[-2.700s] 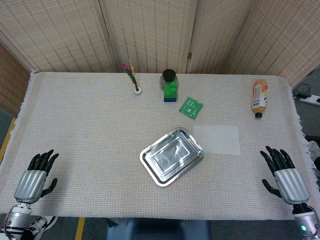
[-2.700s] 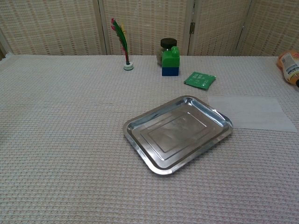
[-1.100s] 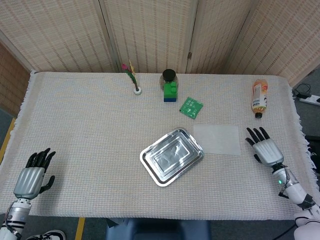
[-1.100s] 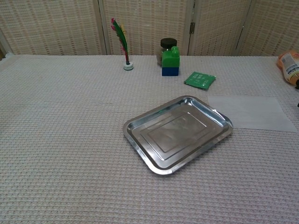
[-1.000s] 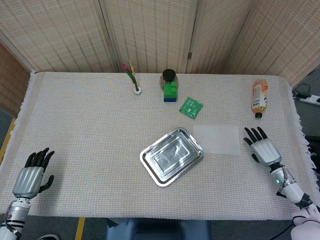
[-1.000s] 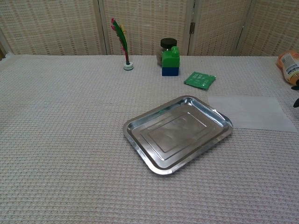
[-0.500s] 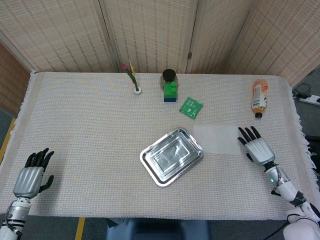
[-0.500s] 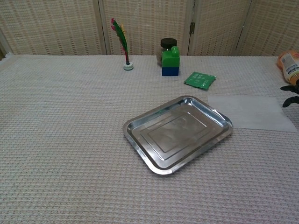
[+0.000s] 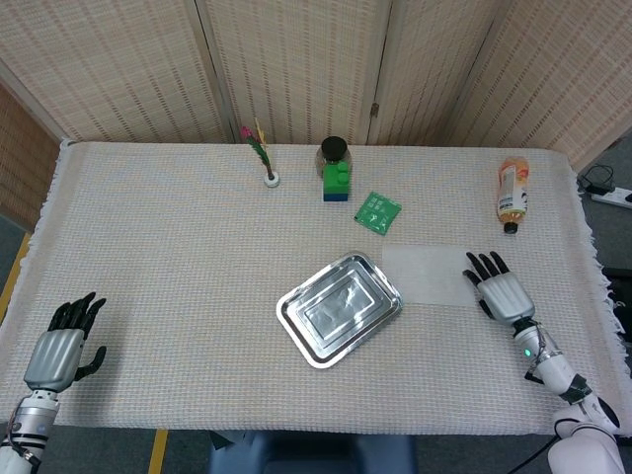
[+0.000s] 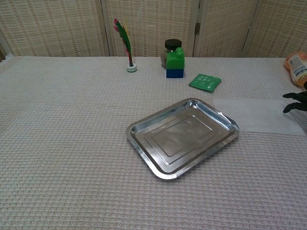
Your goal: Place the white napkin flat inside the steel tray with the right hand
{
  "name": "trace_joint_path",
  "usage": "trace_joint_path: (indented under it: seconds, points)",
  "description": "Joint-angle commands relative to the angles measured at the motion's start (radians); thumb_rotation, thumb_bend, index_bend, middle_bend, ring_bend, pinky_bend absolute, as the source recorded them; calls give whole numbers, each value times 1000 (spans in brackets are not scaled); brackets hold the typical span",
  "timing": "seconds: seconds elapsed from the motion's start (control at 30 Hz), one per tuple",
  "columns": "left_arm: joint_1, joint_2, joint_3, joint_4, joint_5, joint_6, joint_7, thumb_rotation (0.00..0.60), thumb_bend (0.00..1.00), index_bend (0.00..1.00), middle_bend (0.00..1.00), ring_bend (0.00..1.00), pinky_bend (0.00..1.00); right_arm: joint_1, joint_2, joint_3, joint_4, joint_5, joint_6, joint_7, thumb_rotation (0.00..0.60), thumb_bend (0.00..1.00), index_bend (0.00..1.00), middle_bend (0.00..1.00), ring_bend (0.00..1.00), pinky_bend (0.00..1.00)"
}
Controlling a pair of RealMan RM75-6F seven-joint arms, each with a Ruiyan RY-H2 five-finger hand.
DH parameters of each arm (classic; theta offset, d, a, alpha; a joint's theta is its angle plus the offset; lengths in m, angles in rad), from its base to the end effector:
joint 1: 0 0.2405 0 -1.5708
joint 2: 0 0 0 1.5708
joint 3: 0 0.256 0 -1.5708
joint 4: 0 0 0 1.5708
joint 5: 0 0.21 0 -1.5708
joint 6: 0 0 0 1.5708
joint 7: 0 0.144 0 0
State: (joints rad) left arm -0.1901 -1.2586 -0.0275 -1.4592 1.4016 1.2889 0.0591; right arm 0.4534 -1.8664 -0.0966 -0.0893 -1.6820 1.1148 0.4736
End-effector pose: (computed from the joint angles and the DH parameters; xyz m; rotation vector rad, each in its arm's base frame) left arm -0.3329 0.2097 0.1044 -1.4986 -0.9854 -0.7456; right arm -0.3855 -0.3260 0.0383 1.8483 -0.6405 0.5482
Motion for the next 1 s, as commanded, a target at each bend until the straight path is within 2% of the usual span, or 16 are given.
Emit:
trace_joint_path:
  seconds: [0.03, 0.2, 0.4, 0.87, 0.93, 1.0]
  points:
    - [0, -1, 0, 1, 1, 1, 1, 600, 497, 0, 0, 0, 0, 2, 0, 4, 0, 5, 6, 2, 600, 432, 213, 0, 0, 0]
    - [1, -7, -4, 11, 0, 11, 22, 600, 497, 0, 0, 0, 0, 11, -2, 4, 1, 8, 11, 3, 600, 433, 209, 0, 0, 0]
    - [8, -31, -12, 47, 36, 76, 50, 600, 496, 0, 0, 0, 0, 32, -6, -16, 3, -8, -16, -11, 600, 467, 209, 0, 0, 0]
    - [2, -17, -12, 30, 10, 36, 13, 600, 497, 0, 0, 0, 0, 33, -16, -35, 10, -20, -40, -17, 600, 576, 211, 0, 0, 0]
    - [1, -20, -13, 34, 8, 33, 14, 600, 497, 0, 0, 0, 0, 39, -23, -34, 10, -18, -42, -17, 600, 602, 238, 0, 0, 0]
    - [1, -23, -14, 39, 6, 32, 17, 600, 497, 0, 0, 0, 0, 45, -32, -30, 8, -14, -42, -13, 600, 629, 318, 0, 0, 0]
